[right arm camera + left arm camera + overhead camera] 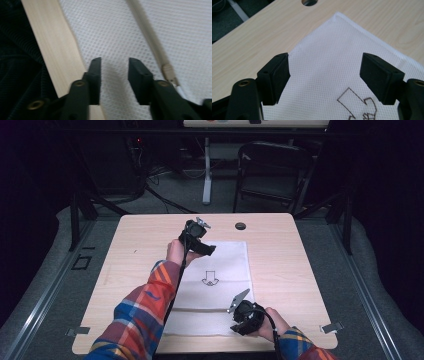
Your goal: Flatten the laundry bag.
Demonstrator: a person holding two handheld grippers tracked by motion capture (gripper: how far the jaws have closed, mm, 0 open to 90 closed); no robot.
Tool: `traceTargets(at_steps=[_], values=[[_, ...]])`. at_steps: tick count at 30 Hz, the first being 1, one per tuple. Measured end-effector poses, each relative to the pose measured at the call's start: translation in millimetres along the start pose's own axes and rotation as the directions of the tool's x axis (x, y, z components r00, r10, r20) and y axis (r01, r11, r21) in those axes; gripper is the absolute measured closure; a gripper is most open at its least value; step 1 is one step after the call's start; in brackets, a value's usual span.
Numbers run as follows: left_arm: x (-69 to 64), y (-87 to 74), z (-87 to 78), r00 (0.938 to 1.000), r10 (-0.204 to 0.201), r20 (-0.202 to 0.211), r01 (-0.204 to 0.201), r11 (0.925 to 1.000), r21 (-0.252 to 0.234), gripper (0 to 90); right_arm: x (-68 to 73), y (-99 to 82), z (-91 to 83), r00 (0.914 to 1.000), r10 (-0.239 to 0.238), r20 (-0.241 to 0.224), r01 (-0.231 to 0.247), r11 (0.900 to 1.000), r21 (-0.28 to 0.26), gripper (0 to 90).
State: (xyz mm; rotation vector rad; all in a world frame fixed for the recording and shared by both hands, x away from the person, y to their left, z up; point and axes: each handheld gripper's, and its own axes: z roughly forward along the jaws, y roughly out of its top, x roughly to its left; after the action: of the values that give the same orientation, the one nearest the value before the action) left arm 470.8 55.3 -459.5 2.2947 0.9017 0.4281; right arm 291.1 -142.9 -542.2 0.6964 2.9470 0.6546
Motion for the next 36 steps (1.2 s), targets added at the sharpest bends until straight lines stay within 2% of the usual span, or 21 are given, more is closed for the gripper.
traceTargets(at_steps=[3,4,5,7,10,13,15,16,17,19,24,26,29,30,33,35,36], values=[[-4.2,-11.0,-3.1,0.9997,0.009,0.022,-0.01,0.9999,0.007,21.0,-4.6,0.3,-4.3,0.9979,0.048,0.043,-0.047,0.9988,-0.014,42.0],[-6.0,-14.6,-4.1,0.9995,0.019,0.024,-0.019,0.9998,0.004,20.8,-6.8,0.1,-5.8,0.9959,0.07,0.058,-0.069,0.9975,-0.017,29.4],[-7.8,-18.1,-4.9,0.9992,0.023,0.034,-0.023,0.9997,0.004,20.3,-8.5,-0.2,-6.2,0.9929,0.084,0.084,-0.083,0.9965,-0.012,22.5],[-12.4,-24.9,-6.5,0.9985,0.035,0.042,-0.035,0.9993,0.009,19.3,-12.1,-1.6,-7.6,0.9902,0.105,0.091,-0.105,0.9944,-0.012,15.1],[-19.3,-35.8,-9.9,0.9971,0.048,0.06,-0.048,0.9988,0.007,18.1,-18.1,-2.9,-10.7,0.9871,0.124,0.102,-0.122,0.9922,-0.024,9.3],[-27.3,-47.3,-12.9,0.9951,0.046,0.087,-0.047,0.9988,0.008,16.9,-21.9,-3.4,-15.4,0.984,0.138,0.112,-0.134,0.99,-0.044,6.1],[-34.1,-53.7,-14.9,0.9928,0.056,0.105,-0.057,0.9983,0.008,16.5,-23.2,-4.8,-18.3,0.9822,0.145,0.12,-0.138,0.9883,-0.065,4.6],[-37.3,-56.7,-15.6,0.9907,0.065,0.119,-0.067,0.9978,0.005,16.4,-24.0,-5.7,-21.0,0.9819,0.145,0.122,-0.138,0.9886,-0.059,4.4],[-40.4,-59.4,-15.9,0.9881,0.068,0.138,-0.069,0.9976,0.008,16.1,-24.8,-7.6,-21.5,0.9803,0.151,0.127,-0.142,0.9868,-0.077,3.1],[-47.8,-62.6,-14.6,0.9811,0.092,0.17,-0.097,0.995,0.023,15.6,-28.4,-10.1,-25.6,0.982,0.148,0.117,-0.14,0.9871,-0.079,3.0],[-69.5,-67.9,-12.0,0.966,0.149,0.211,-0.159,0.9867,0.031,15.2,-35.3,-15.7,-29.5,0.9718,0.182,0.149,-0.167,0.9799,-0.109,1.2],[-75.3,-67.8,-11.9,0.9614,0.158,0.226,-0.168,0.9854,0.027,15.1,-36.5,-18.5,-31.3,0.9674,0.195,0.162,-0.177,0.9772,-0.117,1.7],[-82.4,-66.7,-10.7,0.9571,0.169,0.235,-0.181,0.9831,0.028,15.0,-37.6,-21.2,-36.4,0.9599,0.199,0.197,-0.178,0.9768,-0.119,1.7],[-84.1,-66.6,-10.2,0.9572,0.172,0.233,-0.183,0.9827,0.027,15.0,-37.5,-21.7,-36.3,0.9587,0.211,0.191,-0.186,0.9726,-0.139,1.6],[-89.3,-66.4,-9.3,0.9548,0.179,0.237,-0.191,0.981,0.031,15.0,-39.9,-22.2,-35.7,0.9555,0.218,0.199,-0.196,0.9729,-0.122,0.6],[-90.9,-66.8,-9.7,0.9536,0.184,0.239,-0.197,0.9797,0.035,15.1,-41.8,-22.8,-34.6,0.9584,0.222,0.18,-0.203,0.972,-0.119,0.6],[-90.4,-66.8,-10.4,0.9534,0.183,0.239,-0.198,0.9795,0.038,15.2,-42.8,-22.9,-35.1,0.9625,0.216,0.164,-0.197,0.9726,-0.124,0.6]])
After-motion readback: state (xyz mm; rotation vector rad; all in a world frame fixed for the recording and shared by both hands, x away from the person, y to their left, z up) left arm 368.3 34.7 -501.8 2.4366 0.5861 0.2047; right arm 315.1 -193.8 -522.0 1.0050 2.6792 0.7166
